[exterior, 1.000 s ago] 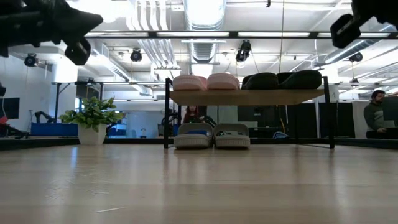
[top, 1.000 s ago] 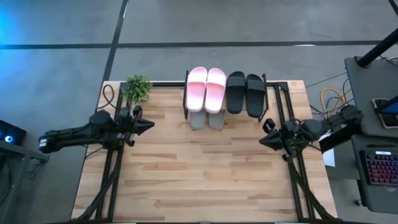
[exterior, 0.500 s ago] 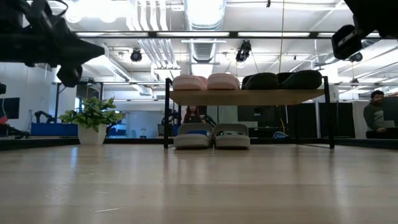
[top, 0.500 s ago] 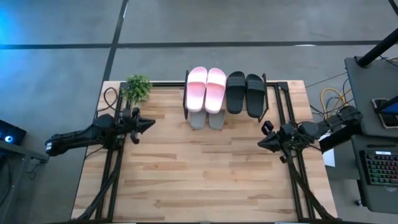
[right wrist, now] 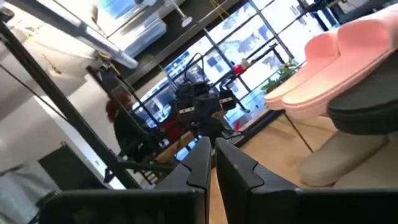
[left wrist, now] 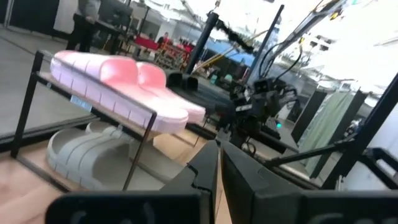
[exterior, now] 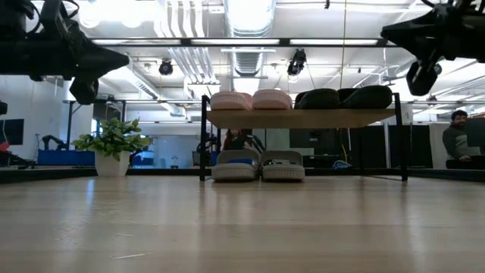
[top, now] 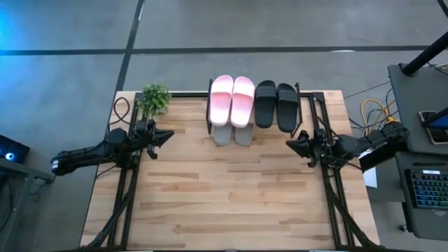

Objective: Pick and place slides into the shelf
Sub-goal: Return to Home Position

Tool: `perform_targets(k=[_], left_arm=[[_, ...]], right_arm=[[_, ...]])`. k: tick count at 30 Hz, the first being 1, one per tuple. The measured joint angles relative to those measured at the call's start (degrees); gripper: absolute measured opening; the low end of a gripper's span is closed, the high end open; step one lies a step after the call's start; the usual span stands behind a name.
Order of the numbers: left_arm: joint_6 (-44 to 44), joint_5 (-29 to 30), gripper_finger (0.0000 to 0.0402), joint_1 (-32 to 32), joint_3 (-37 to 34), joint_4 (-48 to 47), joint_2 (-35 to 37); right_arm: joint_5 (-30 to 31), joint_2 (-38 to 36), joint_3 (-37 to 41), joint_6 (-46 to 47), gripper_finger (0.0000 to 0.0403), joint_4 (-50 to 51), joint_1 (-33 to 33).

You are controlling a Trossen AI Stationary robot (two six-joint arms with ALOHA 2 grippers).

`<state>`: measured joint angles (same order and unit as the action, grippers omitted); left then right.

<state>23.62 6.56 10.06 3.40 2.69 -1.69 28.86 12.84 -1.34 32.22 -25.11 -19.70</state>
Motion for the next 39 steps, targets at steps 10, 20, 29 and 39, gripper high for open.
perform_targets(k=[10,20,29,39], left_arm=[[0.0,-0.01,0.0005,0.01,-0.04,0.48,-1.04],[0.0,-0.01,0.0005,0.01,-0.04,0.47,-2.46],[0.0,-0.01,0.0005,0.01,-0.06,0.44,-3.2],[-0.02,-0.01,0.0005,0.01,-0.12,0.49,-3.18]], right_arm=[[-15.51,3.06,-0.02,-7.14,0.0018,-2.83,2.44],[-24.99,4.65,0.0,-9.16,0.0018,-1.65,15.79],[-37.61,2.5,0.74,-5.03,0.0018,3.0,29.22],[-39.34,2.58,0.76,-4.22,0.0018,2.71,29.28]])
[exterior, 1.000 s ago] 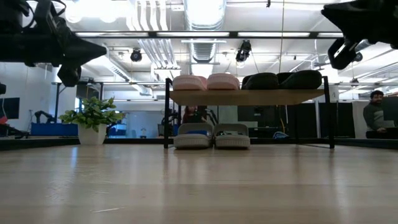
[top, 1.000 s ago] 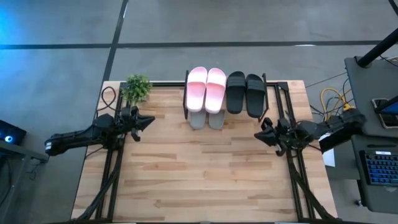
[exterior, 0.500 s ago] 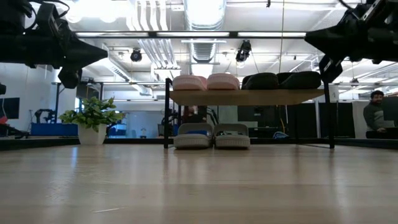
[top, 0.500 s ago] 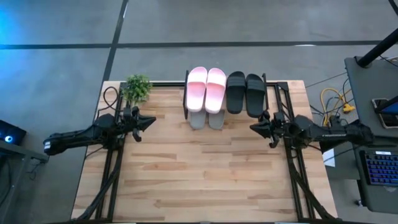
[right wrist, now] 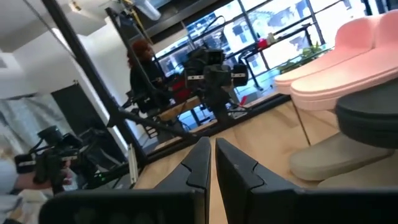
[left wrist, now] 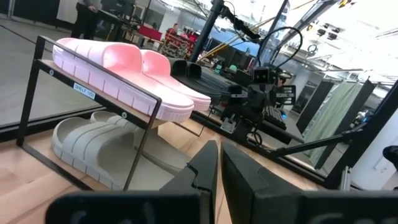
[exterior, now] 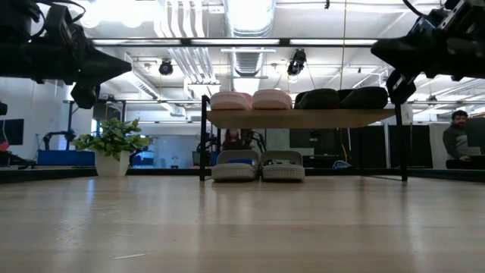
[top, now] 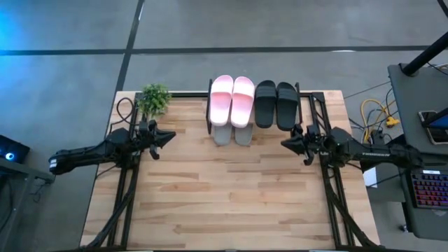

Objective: Pick and place slides into the shelf
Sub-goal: Return to Home Position

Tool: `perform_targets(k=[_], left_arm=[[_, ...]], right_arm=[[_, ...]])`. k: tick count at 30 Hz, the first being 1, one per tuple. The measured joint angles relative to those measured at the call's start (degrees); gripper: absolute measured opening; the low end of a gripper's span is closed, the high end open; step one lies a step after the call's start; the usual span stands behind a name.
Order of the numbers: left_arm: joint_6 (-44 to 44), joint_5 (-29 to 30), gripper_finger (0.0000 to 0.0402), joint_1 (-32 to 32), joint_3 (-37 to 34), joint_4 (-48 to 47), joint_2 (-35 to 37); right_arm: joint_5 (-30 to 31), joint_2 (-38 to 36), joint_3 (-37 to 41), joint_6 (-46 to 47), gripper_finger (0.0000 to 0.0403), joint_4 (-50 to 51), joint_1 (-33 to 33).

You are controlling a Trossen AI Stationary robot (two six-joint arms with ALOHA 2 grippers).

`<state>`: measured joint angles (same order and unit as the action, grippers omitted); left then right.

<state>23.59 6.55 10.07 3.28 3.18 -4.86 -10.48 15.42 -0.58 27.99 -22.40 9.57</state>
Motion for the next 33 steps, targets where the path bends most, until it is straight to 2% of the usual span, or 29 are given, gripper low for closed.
perform_targets(k=[7,15,22,33], left_arm=[[0.0,-0.01,0.0005,0.0,-0.8,-0.11,0.09],[0.0,-0.02,0.0005,0.0,-0.86,-0.04,0.02],[0.0,-0.02,0.0005,0.0,-0.86,-0.02,0.04],[-0.01,-0.02,0.0005,-0.01,-0.86,0.02,0.07]], right_arm=[[-0.02,0.02,0.0,-1.34,0.0018,0.83,-1.79],[-0.02,0.42,0.02,9.45,0.0018,3.42,-1.8],[0.0,0.42,0.02,9.53,0.0018,3.57,-1.88],[-0.03,-12.33,0.07,9.48,0.0018,7.28,-11.31]])
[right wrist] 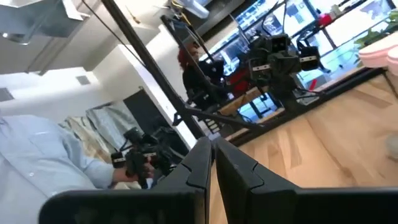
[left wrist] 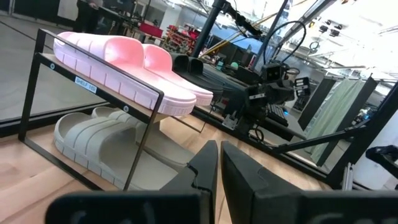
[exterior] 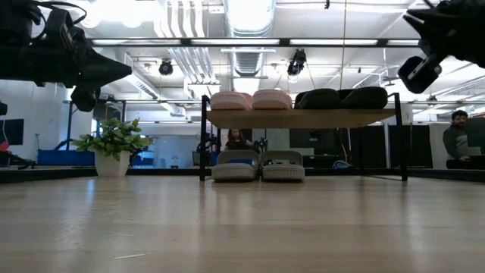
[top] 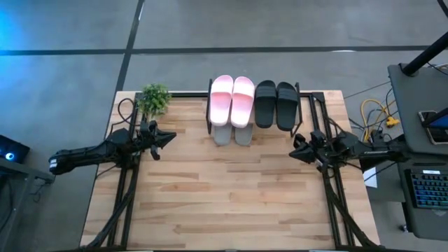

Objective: Pick and place slides into the shelf
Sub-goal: Return to Home Position

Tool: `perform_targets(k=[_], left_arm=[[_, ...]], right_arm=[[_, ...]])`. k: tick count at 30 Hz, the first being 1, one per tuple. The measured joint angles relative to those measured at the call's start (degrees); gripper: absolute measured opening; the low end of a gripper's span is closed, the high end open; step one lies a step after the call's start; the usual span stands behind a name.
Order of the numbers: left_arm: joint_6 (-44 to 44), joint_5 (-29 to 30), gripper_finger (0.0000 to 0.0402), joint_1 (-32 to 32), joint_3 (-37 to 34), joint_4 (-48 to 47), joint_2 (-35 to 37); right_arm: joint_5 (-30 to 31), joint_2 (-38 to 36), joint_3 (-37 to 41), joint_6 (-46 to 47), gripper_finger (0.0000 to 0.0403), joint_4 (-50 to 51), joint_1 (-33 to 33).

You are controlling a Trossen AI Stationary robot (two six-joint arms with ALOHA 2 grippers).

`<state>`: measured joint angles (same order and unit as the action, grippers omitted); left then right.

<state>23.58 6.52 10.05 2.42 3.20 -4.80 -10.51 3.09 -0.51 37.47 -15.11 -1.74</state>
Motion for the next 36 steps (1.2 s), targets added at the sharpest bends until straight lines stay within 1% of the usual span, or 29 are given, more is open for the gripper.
perform_targets(k=[5,8,10,14,16,20,32,36], left_arm=[[-0.1,-0.15,0.0005,0.0,0.0,1.41,0.01],[-4.96,-1.1,0.0005,0.01,0.0,2.75,0.11],[-8.9,-4.83,0.0005,0.01,0.01,2.4,0.02],[-13.54,-14.78,0.0005,-0.01,-0.18,0.74,-0.04],[-13.92,-16.83,0.0005,-0.01,-0.41,-2.12,-0.04],[-13.6,-16.66,0.0005,-0.01,-0.51,-4.5,-0.16],[-13.86,-16.72,0.0005,0.01,-0.52,-3.78,-1.05],[-13.92,-15.15,0.0005,0.01,-0.52,-3.34,-1.0]], right_arm=[[0.03,-1.29,-0.02,0.02,0.0018,0.08,-0.59],[0.03,-0.48,-0.02,0.02,0.0018,0.31,-0.52],[0.05,-0.27,-0.02,0.02,0.0018,0.35,-0.52],[0.04,-0.37,-0.02,0.02,0.0018,0.37,-0.56],[0.05,-0.44,-0.02,0.02,0.0018,0.31,-0.54],[0.05,-0.43,-0.02,0.02,0.0018,0.35,-0.54],[0.05,-0.44,-0.02,0.02,0.0018,0.35,-0.54],[0.05,-0.44,-0.02,0.01,0.0018,0.35,-0.54]])
